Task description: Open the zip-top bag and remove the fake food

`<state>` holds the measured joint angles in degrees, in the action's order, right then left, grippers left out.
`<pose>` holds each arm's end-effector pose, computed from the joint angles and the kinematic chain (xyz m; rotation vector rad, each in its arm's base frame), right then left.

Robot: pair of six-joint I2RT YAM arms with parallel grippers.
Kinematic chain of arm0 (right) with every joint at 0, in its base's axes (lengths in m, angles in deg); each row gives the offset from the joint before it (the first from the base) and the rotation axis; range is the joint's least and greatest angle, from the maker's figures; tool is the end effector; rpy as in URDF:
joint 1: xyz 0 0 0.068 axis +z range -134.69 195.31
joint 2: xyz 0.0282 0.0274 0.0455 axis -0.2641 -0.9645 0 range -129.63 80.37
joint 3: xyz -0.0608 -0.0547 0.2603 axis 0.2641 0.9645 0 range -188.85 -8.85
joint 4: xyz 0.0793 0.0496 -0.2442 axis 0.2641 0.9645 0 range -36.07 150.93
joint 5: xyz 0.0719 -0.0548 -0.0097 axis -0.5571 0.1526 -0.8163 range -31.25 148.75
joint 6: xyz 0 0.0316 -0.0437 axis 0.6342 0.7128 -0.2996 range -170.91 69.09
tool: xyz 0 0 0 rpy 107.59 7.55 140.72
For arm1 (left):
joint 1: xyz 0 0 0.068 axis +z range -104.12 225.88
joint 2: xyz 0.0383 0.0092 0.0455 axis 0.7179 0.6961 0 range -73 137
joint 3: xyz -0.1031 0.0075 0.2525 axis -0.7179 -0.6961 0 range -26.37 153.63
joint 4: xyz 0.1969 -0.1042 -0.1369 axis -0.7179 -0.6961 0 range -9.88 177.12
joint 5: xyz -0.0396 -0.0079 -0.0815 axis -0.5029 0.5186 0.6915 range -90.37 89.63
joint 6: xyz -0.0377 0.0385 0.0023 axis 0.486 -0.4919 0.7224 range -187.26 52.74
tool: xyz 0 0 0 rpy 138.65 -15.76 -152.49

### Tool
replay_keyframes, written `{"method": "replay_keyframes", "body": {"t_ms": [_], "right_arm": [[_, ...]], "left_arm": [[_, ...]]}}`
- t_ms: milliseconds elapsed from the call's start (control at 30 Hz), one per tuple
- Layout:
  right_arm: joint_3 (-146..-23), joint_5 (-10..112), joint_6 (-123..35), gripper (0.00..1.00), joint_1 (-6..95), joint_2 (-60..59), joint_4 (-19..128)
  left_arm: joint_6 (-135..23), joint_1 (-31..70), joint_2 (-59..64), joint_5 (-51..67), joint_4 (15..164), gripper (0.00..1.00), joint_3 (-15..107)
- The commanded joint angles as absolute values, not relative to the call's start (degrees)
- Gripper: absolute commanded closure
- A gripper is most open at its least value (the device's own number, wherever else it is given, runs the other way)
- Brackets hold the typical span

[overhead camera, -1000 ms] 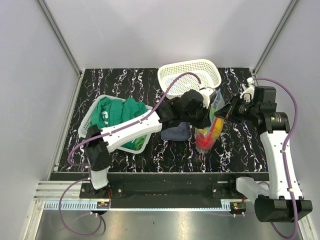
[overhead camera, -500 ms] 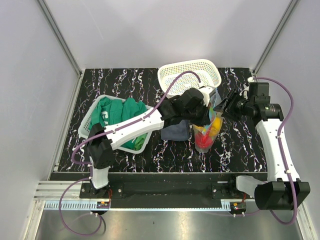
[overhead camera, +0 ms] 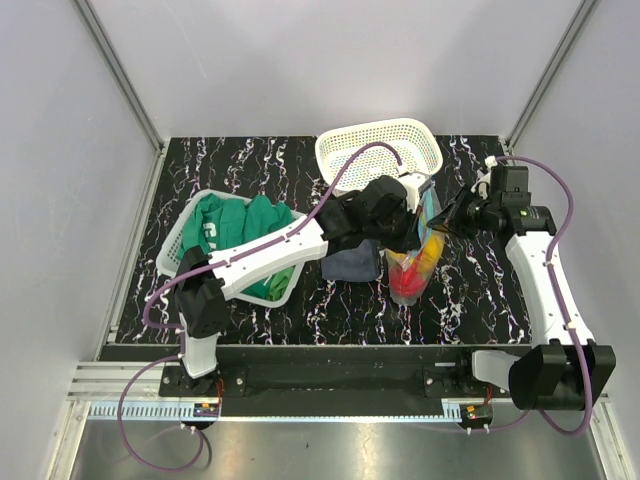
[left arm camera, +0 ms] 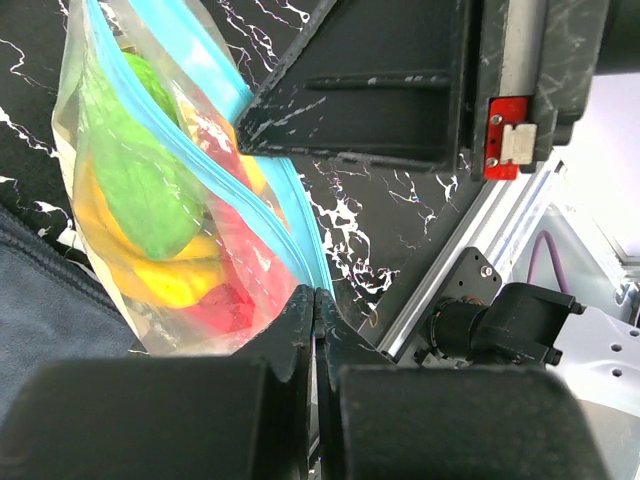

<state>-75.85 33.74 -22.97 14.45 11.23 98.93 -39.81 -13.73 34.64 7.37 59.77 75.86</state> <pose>0.2455 0.0114 0.3332 0.3967 2.3891 0.7421 0.2192 -0.3834 0.3426 0.7244 2.2038 -0.9852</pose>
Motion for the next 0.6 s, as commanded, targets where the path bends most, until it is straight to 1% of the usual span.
{"method": "replay_keyframes", "body": {"t_ms": [0, 67, 167, 267, 400, 500, 567], "right_arm": [[-77.04, 31.86, -24.99, 1.00, 14.44, 13.39, 98.40], [-76.96, 31.51, -24.28, 1.00, 14.52, 14.97, 99.54], [-77.66, 32.04, -23.67, 1.00, 14.52, 17.18, 103.15], [-78.80, 32.38, -24.28, 1.00, 14.52, 18.67, 106.13], [-80.56, 33.18, -25.07, 1.00, 14.52, 19.81, 109.21], [-81.79, 33.61, -25.33, 1.00, 14.52, 21.04, 110.79], [-82.67, 35.02, -25.95, 1.00, 14.52, 21.48, 111.94]], "left_arm": [[-41.85, -13.88, 31.86, 9.64, 62.25, 1.00, 79.70], [-42.99, -14.41, 32.38, 11.31, 62.42, 0.91, 82.42], [-43.44, -15.38, 32.91, 9.91, 63.83, 0.87, 83.75], [-41.78, -15.38, 33.52, 9.03, 66.90, 0.80, 84.10], [-40.36, -15.29, 36.24, 6.84, 67.00, 0.80, 86.91], [-38.70, -14.76, 37.92, 4.20, 66.03, 0.83, 87.53], [-37.12, -14.15, 38.27, 2.71, 65.85, 0.88, 86.74]]}}
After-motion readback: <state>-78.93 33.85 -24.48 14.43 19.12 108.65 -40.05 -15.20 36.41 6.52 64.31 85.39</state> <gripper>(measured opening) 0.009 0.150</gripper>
